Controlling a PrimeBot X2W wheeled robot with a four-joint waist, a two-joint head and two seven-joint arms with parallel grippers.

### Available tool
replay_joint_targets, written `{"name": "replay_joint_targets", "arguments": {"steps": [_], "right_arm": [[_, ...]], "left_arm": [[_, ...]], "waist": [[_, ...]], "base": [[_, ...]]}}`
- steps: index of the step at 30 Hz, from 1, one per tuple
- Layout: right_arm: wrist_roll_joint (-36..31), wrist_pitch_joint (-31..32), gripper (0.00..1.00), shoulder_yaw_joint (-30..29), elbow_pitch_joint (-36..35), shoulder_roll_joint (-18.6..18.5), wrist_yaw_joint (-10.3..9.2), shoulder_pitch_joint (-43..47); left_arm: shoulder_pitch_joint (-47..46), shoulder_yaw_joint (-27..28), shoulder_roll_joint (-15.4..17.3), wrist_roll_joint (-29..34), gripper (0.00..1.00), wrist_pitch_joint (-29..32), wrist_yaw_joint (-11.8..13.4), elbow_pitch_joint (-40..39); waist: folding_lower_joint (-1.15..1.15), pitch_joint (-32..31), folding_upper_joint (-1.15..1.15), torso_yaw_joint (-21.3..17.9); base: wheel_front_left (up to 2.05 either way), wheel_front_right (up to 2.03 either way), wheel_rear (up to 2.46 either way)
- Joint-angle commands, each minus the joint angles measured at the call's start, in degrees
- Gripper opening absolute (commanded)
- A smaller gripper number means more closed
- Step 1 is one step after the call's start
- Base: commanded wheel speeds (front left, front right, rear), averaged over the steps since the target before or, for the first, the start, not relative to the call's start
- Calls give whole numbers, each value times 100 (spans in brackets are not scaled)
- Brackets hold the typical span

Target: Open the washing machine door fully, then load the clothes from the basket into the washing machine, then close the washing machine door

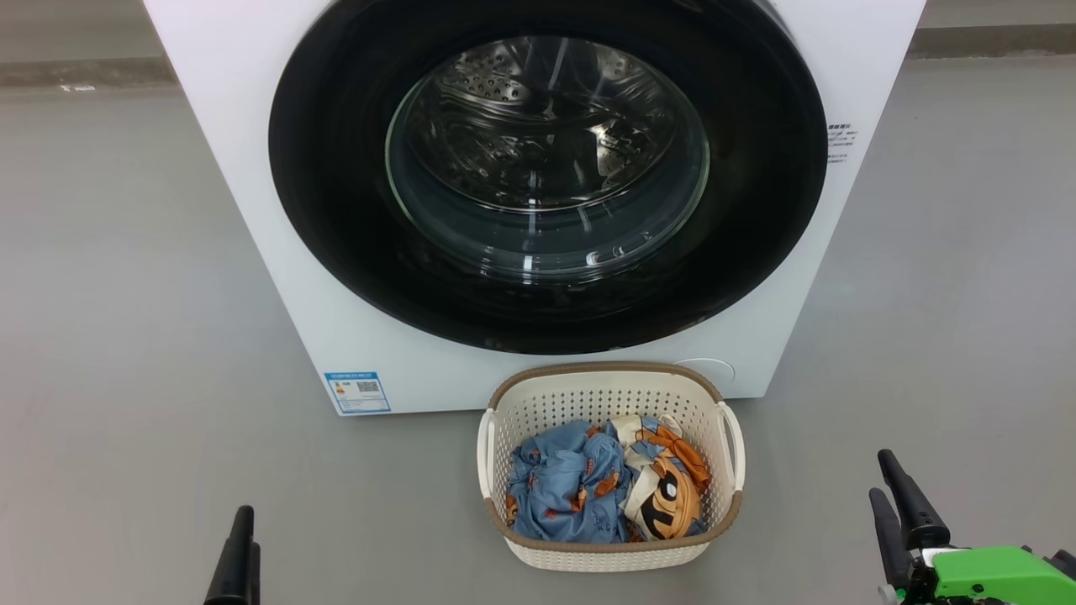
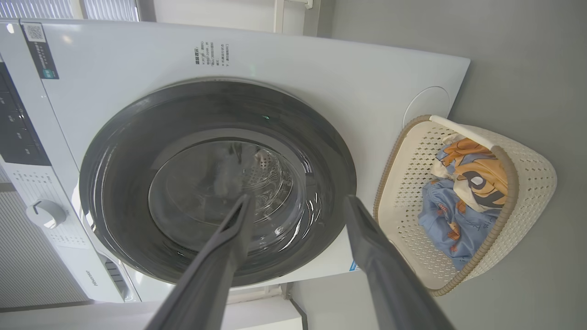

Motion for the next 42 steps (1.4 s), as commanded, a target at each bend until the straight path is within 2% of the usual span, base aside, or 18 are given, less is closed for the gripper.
{"name": "replay_joint_targets", "arguments": {"steps": [1,25,42], "right_arm": [[-142,-54,100,22,-176,-118,10,-187],[-2057,-457,100,433,-323,-254,14,-222],[-3088,-725,100,624,-304,-295,17,-260]], "left_arm": [[-130,19,97,170,100,-60,-13,-209],[-116,-92,105,2143,100,-464,-21,-481],[-96,-142,113,3344,100,-733,-26,-551]], "waist": [[-1,-1,0,4],[-1,-6,0,72],[-1,-22,0,107]], "base": [[0,0,0],[0,0,0],[0,0,0]]}}
